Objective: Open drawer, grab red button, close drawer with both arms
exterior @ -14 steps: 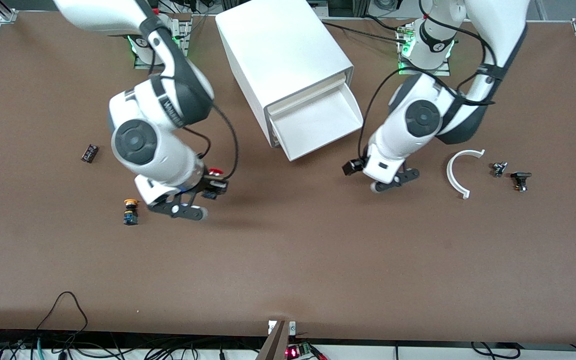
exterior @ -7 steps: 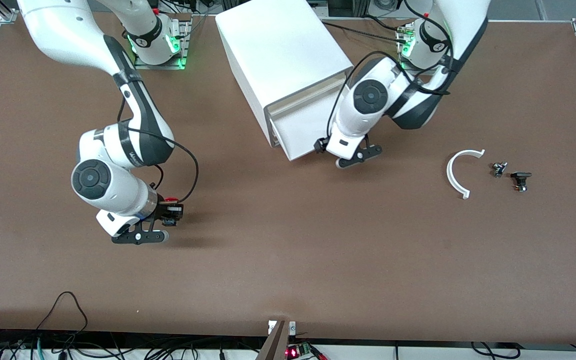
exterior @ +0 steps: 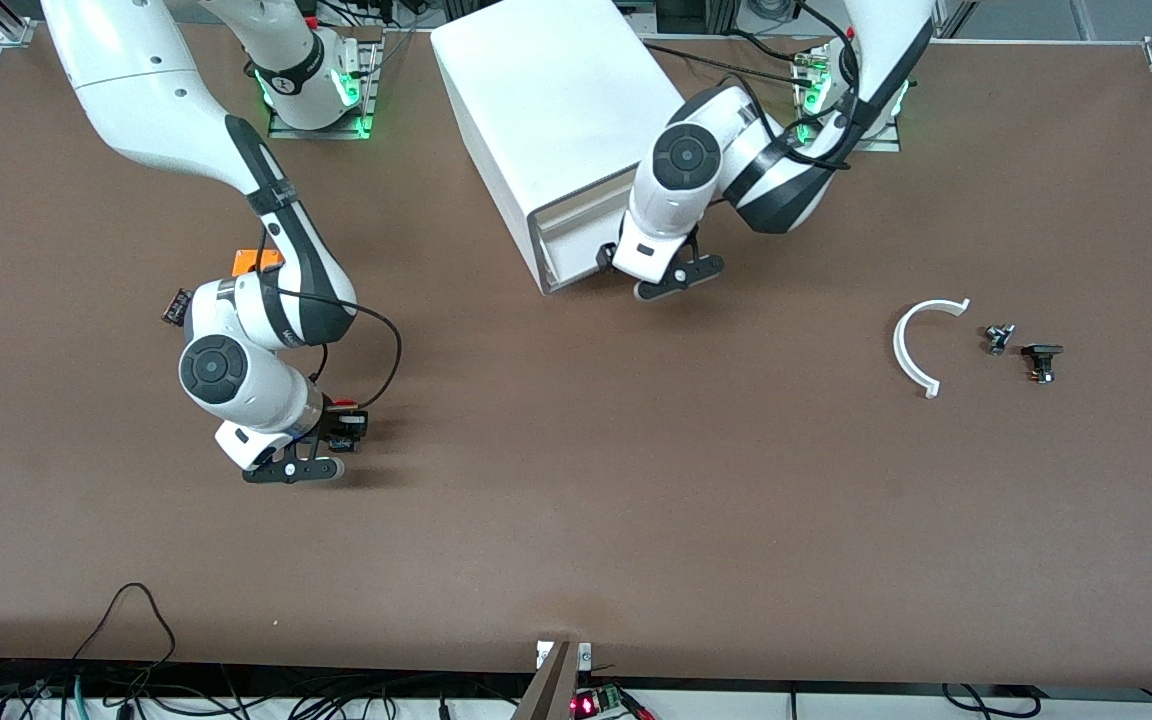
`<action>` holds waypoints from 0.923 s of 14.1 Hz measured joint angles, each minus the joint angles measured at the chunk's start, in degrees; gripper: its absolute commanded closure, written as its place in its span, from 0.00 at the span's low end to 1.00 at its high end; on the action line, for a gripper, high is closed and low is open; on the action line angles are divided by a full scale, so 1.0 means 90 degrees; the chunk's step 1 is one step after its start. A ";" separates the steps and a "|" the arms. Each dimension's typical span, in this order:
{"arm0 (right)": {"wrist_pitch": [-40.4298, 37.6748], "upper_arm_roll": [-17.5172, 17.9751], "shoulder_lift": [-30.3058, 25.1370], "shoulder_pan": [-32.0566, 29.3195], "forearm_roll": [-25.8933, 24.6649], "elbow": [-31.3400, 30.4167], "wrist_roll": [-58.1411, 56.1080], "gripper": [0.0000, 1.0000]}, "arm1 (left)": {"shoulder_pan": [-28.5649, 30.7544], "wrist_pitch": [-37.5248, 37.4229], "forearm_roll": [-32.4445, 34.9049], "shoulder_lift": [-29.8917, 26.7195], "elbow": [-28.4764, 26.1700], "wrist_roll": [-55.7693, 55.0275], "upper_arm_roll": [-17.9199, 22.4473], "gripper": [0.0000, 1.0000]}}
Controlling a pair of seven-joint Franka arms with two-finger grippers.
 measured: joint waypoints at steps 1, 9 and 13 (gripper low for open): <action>0.0179 -0.0004 0.0033 -0.0023 0.0000 -0.0092 -0.0020 0.83 | -0.0005 0.0000 0.0000 -0.0001 -0.0051 -0.0086 -0.0124 0.02; 0.0686 -0.0014 0.0167 -0.0208 0.0000 -0.0249 -0.0156 0.00 | -0.0011 -0.0240 0.0000 -0.0062 -0.0161 -0.0208 -0.0367 0.01; 0.0724 -0.0008 -0.0071 -0.0208 0.0000 -0.0120 -0.0315 0.00 | 0.0396 -0.1438 0.0001 -0.0211 0.0706 0.0312 -0.0339 0.01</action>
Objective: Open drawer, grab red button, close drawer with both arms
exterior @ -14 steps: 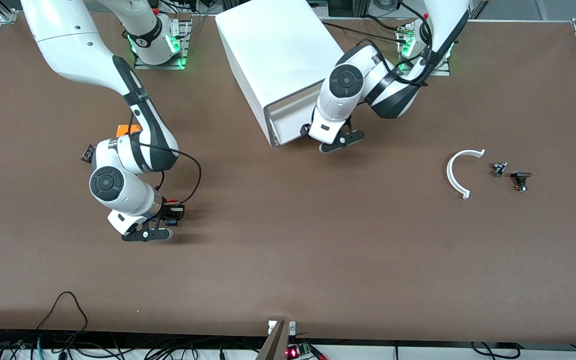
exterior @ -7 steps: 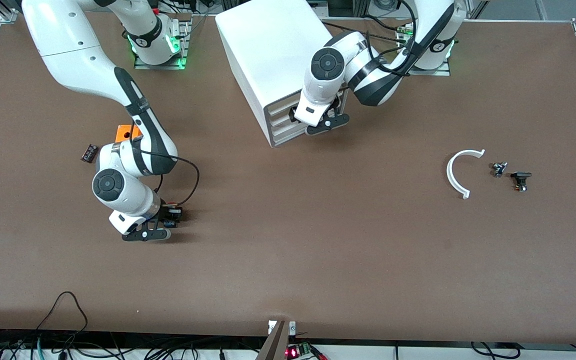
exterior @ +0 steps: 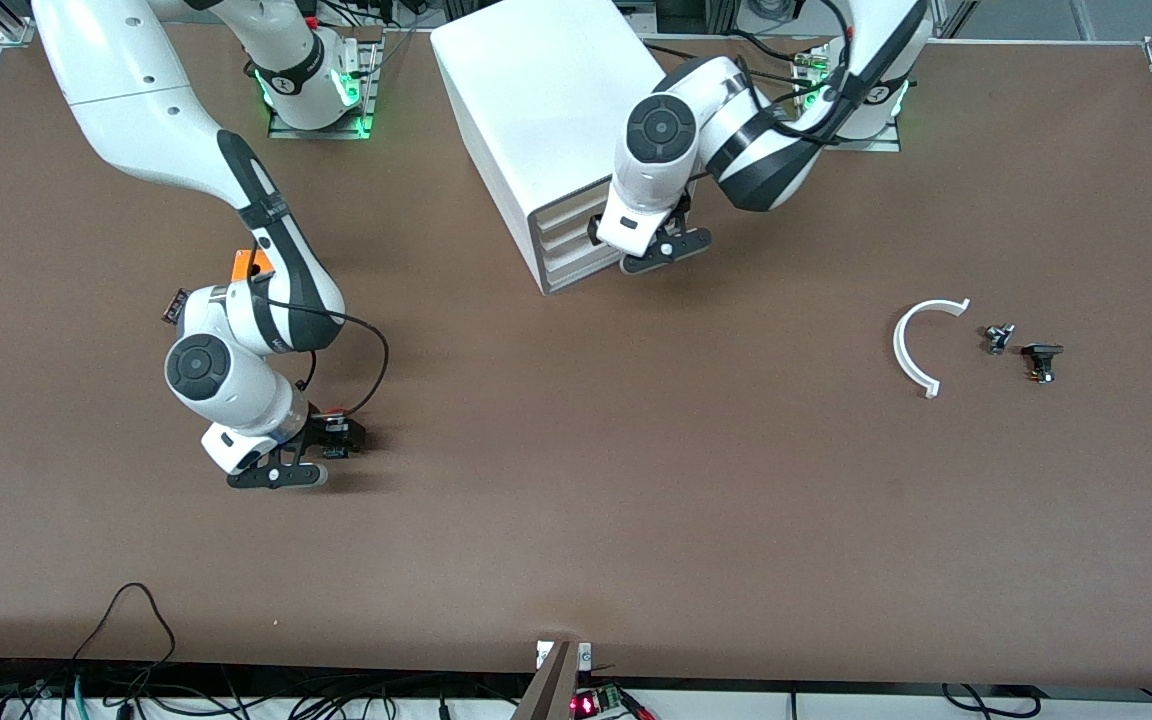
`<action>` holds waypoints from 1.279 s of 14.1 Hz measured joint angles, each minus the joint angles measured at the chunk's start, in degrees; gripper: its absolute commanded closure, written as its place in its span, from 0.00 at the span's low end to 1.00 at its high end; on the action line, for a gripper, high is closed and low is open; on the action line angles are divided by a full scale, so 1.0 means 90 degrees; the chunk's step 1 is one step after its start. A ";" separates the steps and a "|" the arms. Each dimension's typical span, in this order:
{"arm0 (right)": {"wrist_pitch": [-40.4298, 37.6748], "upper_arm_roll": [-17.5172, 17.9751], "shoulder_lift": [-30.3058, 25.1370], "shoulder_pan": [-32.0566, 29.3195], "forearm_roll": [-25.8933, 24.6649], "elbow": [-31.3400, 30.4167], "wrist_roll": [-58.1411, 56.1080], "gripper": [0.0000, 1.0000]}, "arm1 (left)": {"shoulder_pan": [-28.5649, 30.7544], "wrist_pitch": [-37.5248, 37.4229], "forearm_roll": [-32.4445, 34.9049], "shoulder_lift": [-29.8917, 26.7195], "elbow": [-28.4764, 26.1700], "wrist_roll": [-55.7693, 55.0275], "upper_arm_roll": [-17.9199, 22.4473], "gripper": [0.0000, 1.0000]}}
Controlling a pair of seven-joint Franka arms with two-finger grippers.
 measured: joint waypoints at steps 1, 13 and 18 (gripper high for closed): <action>-0.0002 -0.0001 -0.0140 -0.0006 0.0000 0.0044 -0.0091 0.00 | 0.0256 -0.0445 0.0005 -0.0045 0.0376 0.0447 0.0009 0.01; -0.2637 -0.0003 -0.2634 -0.0255 0.0000 -0.0030 0.0049 0.00 | 0.2590 -0.2675 0.0704 -0.0392 0.2858 0.6519 0.0705 0.01; -0.3066 0.0190 -0.4216 -0.0834 -0.0001 -0.1150 -0.0177 0.00 | 0.1114 -0.2042 -0.0111 -0.1446 0.2275 0.8176 0.3506 0.00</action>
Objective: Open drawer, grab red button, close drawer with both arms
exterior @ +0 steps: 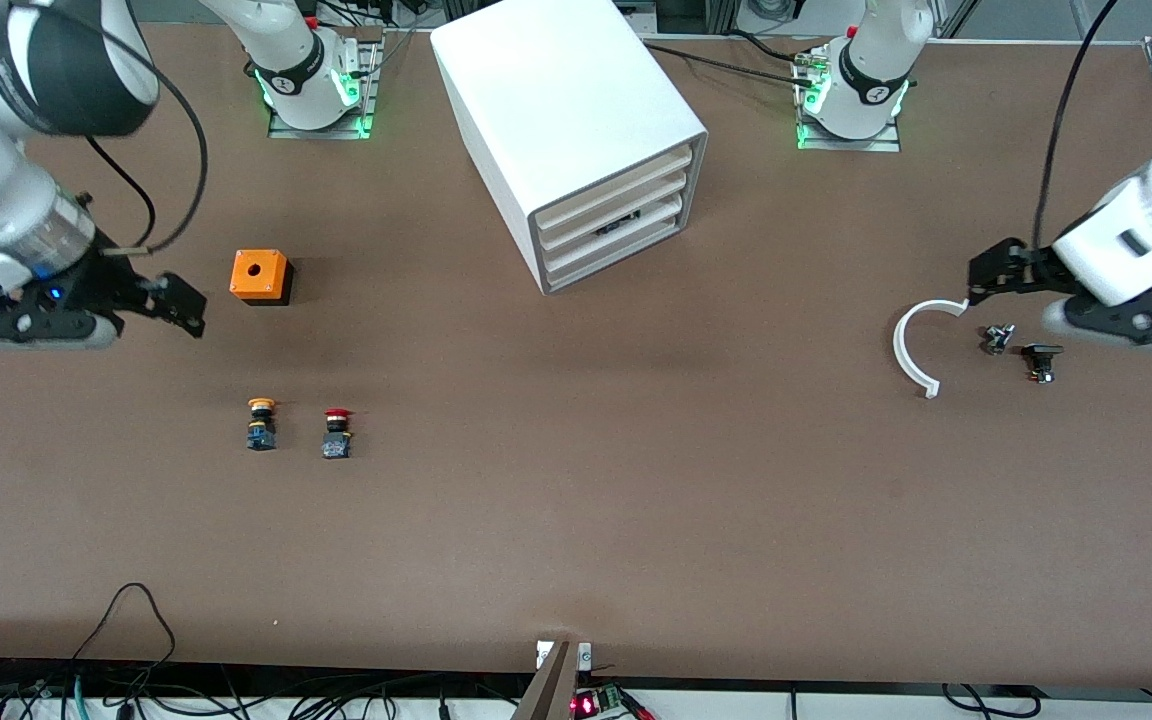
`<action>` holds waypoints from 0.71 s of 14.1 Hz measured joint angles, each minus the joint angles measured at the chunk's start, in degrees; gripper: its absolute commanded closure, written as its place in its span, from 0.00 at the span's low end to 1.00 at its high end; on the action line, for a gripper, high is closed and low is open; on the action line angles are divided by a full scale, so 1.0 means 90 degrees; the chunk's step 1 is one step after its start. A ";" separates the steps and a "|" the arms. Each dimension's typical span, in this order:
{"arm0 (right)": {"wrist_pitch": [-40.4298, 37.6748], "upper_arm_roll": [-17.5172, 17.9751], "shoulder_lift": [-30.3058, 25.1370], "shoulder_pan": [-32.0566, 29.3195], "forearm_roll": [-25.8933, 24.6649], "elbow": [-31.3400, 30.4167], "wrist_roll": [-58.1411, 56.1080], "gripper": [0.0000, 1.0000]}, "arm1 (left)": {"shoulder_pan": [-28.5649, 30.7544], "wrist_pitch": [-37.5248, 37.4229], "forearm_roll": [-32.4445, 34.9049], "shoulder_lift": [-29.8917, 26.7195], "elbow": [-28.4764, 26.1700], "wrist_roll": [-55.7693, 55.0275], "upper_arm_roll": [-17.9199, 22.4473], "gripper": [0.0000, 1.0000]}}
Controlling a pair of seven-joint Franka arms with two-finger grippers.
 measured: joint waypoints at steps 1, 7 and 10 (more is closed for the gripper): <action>-0.0168 0.0043 -0.0242 -0.0030 0.0000 -0.0170 0.0000 0.00 | -0.0219 0.0380 -0.0012 -0.0274 -0.0341 0.0103 0.0318 0.00; -0.0721 0.0109 -0.0765 -0.0035 0.0061 -0.0329 0.0010 0.00 | -0.0490 -0.0689 -0.0012 -0.0691 -0.0649 0.0133 0.0709 0.00; -0.0976 0.0109 -0.0780 -0.0042 0.0241 -0.0202 0.0011 0.00 | -0.0490 -0.0737 -0.0012 -0.0547 -0.0481 0.0134 0.0718 0.00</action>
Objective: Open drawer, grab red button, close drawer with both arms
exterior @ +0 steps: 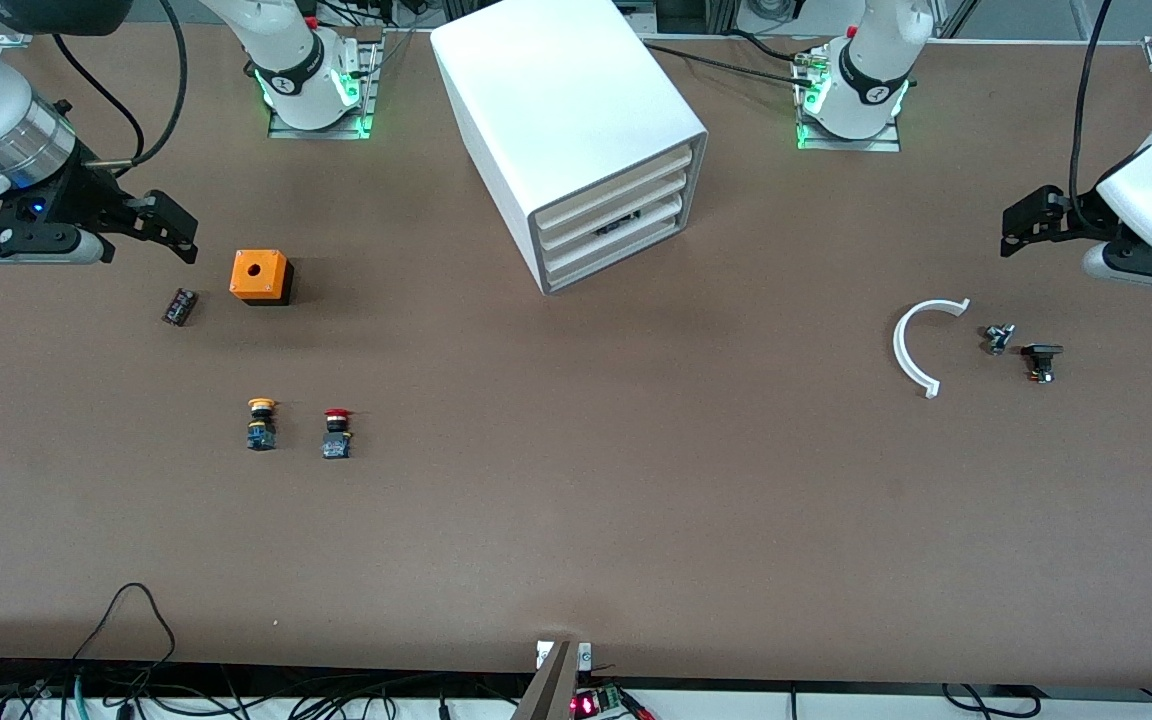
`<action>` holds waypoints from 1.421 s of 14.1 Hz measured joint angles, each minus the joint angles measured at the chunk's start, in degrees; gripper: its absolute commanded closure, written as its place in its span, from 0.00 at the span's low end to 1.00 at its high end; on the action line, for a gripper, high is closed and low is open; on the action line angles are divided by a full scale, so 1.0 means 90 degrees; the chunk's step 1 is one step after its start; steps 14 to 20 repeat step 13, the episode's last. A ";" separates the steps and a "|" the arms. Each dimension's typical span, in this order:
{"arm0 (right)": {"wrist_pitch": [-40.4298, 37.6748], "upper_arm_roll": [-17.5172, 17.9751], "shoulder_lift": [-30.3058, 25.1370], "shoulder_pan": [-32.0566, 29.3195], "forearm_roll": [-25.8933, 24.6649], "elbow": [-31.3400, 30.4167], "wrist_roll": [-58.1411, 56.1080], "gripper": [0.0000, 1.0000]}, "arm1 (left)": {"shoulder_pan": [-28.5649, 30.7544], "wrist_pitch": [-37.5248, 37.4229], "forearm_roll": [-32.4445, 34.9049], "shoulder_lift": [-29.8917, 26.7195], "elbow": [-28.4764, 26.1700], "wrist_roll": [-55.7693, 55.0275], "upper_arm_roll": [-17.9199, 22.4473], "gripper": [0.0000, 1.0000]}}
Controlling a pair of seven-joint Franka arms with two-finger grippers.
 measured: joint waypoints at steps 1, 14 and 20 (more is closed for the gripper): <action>-0.0082 0.0001 0.0002 0.0000 0.0007 0.0086 0.0002 0.00 | 0.0000 -0.0001 0.0000 0.0021 0.0014 0.0000 0.0001 0.00; -0.0293 0.0010 0.0232 0.0000 0.0008 0.0547 -0.0002 0.00 | 0.0000 -0.0066 0.0000 0.0066 0.0066 0.0006 0.0024 0.00; -0.0293 0.0010 0.0232 0.0000 0.0008 0.0547 -0.0002 0.00 | 0.0000 -0.0066 0.0000 0.0066 0.0066 0.0006 0.0024 0.00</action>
